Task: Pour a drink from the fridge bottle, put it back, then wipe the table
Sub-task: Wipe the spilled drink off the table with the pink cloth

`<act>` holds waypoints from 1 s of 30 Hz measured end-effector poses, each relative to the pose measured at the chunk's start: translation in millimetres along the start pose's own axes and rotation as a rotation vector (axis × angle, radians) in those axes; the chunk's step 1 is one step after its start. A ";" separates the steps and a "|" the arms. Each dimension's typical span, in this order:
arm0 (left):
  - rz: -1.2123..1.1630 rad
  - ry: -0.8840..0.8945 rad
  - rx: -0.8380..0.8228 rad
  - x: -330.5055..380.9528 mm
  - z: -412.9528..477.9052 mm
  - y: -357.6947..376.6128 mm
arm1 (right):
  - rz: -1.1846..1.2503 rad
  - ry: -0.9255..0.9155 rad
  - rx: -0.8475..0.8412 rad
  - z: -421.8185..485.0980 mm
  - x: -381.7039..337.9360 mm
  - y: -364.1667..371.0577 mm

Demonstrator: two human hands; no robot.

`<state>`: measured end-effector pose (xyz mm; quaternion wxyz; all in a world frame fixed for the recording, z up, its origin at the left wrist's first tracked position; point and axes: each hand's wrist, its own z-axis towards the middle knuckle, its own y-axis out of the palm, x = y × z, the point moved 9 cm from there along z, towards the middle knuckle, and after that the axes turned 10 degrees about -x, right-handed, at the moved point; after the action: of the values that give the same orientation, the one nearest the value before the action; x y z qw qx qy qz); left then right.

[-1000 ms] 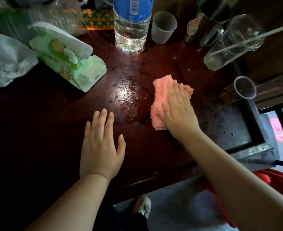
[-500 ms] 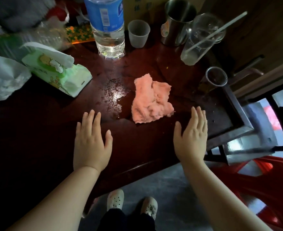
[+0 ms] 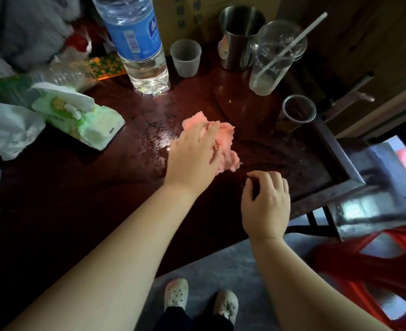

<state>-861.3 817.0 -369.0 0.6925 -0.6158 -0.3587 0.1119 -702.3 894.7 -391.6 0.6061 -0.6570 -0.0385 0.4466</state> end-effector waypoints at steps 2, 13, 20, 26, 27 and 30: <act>0.090 -0.094 -0.076 4.3 10.7 16.0 | -0.006 0.001 -0.006 0.6 0.8 0.8; 0.099 -0.091 -0.205 -0.3 29.1 24.6 | -0.018 0.015 -0.039 1.5 2.0 3.9; -0.128 0.024 -0.121 -5.1 19.4 1.1 | -0.011 0.002 -0.041 1.7 3.0 5.0; -0.118 0.001 0.113 -26.8 -34.0 -35.3 | -0.014 0.013 -0.048 2.0 2.8 6.3; -0.111 -0.016 0.143 -32.5 -47.5 -37.7 | -0.015 0.016 -0.051 1.8 2.6 6.4; 0.055 -0.100 0.094 -49.5 -77.0 -25.7 | -0.016 0.023 -0.055 1.2 2.8 6.4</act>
<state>-855.4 722.3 -361.6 0.6987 -0.5858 -0.3699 0.1783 -704.6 895.6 -398.3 0.5919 -0.6780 -0.0491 0.4331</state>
